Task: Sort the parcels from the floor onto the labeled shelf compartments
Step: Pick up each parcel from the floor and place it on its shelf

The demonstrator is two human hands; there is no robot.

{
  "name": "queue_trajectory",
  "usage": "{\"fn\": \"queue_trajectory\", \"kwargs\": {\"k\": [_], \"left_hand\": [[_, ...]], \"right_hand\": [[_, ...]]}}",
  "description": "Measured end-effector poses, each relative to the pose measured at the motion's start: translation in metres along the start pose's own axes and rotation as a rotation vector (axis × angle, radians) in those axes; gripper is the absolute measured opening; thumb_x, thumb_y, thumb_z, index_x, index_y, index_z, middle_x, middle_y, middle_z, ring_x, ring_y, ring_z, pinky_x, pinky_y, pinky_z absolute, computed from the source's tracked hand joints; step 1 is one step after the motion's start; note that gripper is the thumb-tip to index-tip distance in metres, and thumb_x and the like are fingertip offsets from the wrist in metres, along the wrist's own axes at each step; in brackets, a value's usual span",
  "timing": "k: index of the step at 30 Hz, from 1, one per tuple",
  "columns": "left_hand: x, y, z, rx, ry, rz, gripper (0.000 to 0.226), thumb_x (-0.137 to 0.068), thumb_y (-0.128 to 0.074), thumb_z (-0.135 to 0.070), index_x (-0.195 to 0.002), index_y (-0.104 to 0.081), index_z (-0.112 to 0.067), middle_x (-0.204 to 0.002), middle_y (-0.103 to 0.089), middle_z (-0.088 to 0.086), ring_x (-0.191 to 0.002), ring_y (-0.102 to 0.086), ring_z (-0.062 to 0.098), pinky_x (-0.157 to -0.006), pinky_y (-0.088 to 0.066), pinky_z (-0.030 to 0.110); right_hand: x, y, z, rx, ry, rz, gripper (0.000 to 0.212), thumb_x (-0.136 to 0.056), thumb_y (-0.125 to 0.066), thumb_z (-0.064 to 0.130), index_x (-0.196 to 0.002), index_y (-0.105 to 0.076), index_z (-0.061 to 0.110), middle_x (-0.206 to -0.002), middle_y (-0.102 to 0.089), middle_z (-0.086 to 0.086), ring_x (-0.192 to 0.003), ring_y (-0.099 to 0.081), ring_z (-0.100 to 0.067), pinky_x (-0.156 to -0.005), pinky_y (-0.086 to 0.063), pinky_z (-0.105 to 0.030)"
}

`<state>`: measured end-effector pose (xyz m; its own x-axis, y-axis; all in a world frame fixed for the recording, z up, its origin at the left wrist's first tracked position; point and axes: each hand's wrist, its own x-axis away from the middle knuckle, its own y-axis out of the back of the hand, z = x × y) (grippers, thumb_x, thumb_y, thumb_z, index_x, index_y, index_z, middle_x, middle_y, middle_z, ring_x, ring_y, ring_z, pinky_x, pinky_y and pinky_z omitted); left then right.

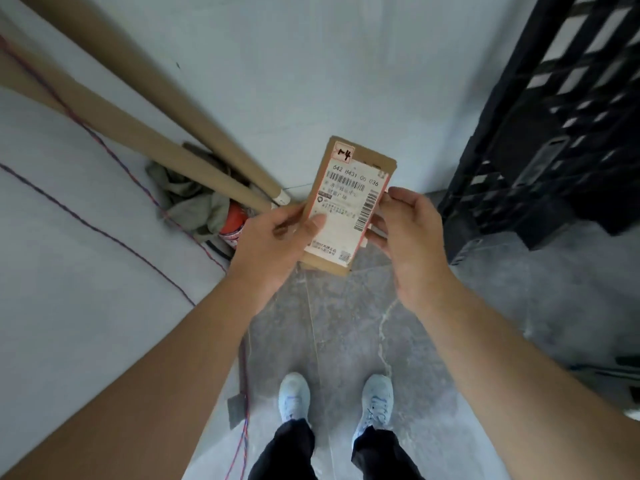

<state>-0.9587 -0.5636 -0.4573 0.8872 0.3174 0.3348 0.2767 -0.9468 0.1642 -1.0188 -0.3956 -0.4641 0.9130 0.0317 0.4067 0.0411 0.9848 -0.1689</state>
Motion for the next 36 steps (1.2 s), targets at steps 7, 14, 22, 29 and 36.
{"fn": "queue_trajectory", "kwargs": {"k": [7,14,22,29,36], "left_hand": [[0.038,0.002,-0.126,-0.164,-0.232,0.097,0.029,-0.096,-0.071,-0.041,-0.115,-0.077,-0.02,-0.105,-0.08,-0.009,-0.097,-0.077,0.011,-0.087,-0.064,0.038],[0.099,-0.006,-0.215,-0.23,-0.437,0.302,0.015,-0.099,-0.068,-0.037,-0.106,-0.078,-0.028,-0.101,-0.08,-0.012,-0.098,-0.077,0.013,-0.091,-0.062,0.042],[0.191,-0.032,-0.297,-0.181,-0.539,0.503,0.018,-0.097,-0.07,-0.027,-0.108,-0.076,-0.013,-0.106,-0.08,-0.005,-0.091,-0.079,0.019,-0.088,-0.064,0.04],[0.271,-0.069,-0.337,-0.192,-0.7,0.585,0.007,-0.098,-0.071,-0.023,-0.096,-0.073,-0.016,-0.106,-0.078,-0.005,-0.098,-0.076,0.021,-0.091,-0.062,0.048],[0.363,-0.096,-0.361,-0.16,-0.897,0.665,0.015,-0.098,-0.07,-0.019,-0.091,-0.063,-0.007,-0.1,-0.079,-0.001,-0.095,-0.076,0.019,-0.084,-0.061,0.038]], "right_hand": [[0.079,0.011,0.104,0.019,0.326,-0.069,0.018,-0.105,-0.06,0.014,-0.121,-0.065,0.009,-0.12,-0.074,-0.001,-0.109,-0.072,-0.012,-0.086,-0.06,-0.026],[0.171,0.034,0.178,0.037,0.559,-0.171,0.02,-0.105,-0.062,0.02,-0.125,-0.061,0.014,-0.122,-0.072,0.0,-0.11,-0.072,-0.015,-0.078,-0.06,-0.028],[0.279,0.081,0.244,0.147,0.762,-0.348,0.011,-0.104,-0.064,0.021,-0.113,-0.068,0.017,-0.112,-0.076,0.007,-0.105,-0.073,-0.011,-0.085,-0.062,-0.035],[0.367,0.133,0.276,0.166,0.854,-0.443,0.015,-0.104,-0.063,0.02,-0.118,-0.066,0.015,-0.117,-0.074,0.009,-0.106,-0.072,-0.005,-0.084,-0.062,-0.029],[0.463,0.186,0.306,0.276,0.96,-0.459,0.011,-0.106,-0.06,0.024,-0.115,-0.067,0.025,-0.123,-0.073,0.014,-0.114,-0.069,-0.006,-0.088,-0.062,-0.033]]}}
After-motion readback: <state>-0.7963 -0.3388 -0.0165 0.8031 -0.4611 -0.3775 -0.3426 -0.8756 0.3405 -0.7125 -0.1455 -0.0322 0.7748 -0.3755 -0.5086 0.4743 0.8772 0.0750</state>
